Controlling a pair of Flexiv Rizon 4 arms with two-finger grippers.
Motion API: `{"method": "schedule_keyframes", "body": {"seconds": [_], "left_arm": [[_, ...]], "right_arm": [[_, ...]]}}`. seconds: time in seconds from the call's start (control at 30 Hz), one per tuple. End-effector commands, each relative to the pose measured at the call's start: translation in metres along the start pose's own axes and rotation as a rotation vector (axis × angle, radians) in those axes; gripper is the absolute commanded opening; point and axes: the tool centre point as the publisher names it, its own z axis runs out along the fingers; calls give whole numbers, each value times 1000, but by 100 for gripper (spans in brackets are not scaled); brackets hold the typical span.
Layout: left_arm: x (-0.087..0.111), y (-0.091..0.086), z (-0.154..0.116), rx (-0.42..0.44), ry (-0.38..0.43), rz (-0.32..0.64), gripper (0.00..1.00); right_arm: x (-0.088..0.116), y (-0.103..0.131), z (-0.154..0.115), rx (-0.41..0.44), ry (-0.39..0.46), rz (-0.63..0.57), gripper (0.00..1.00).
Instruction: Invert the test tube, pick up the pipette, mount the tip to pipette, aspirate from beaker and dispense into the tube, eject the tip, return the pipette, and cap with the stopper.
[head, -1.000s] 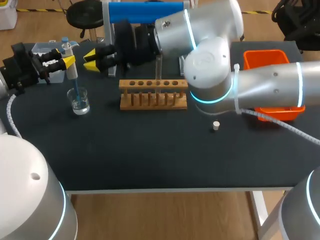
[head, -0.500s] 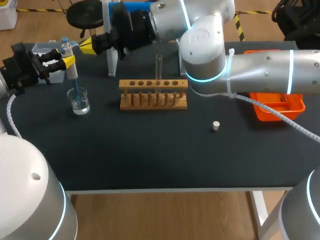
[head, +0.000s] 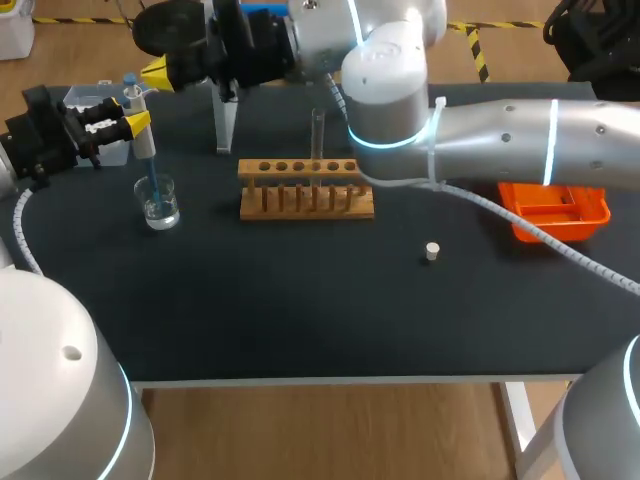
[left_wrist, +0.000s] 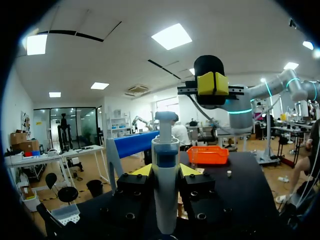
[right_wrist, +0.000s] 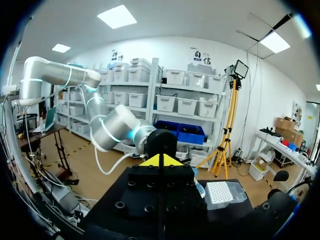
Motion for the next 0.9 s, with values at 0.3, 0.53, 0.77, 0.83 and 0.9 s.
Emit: {"method": "schedule_keyframes", "body": {"seconds": [0.3, 0.53, 0.77, 0.83, 0.9], "left_arm": [[0, 0, 0, 2, 1, 1, 0], [0, 0, 0, 2, 1, 1, 0], [0, 0, 0, 2, 1, 1, 0], [0, 0, 0, 2, 1, 1, 0], [0, 0, 0, 2, 1, 1, 0]], "right_arm": [[-17, -1, 15, -128, -53, 62, 0], [-19, 3, 23, -162, -55, 56, 0], [-23, 1, 32, -163, -54, 63, 0], [-25, 0, 33, -160, -56, 66, 0], [-26, -1, 34, -157, -59, 69, 0]]}}
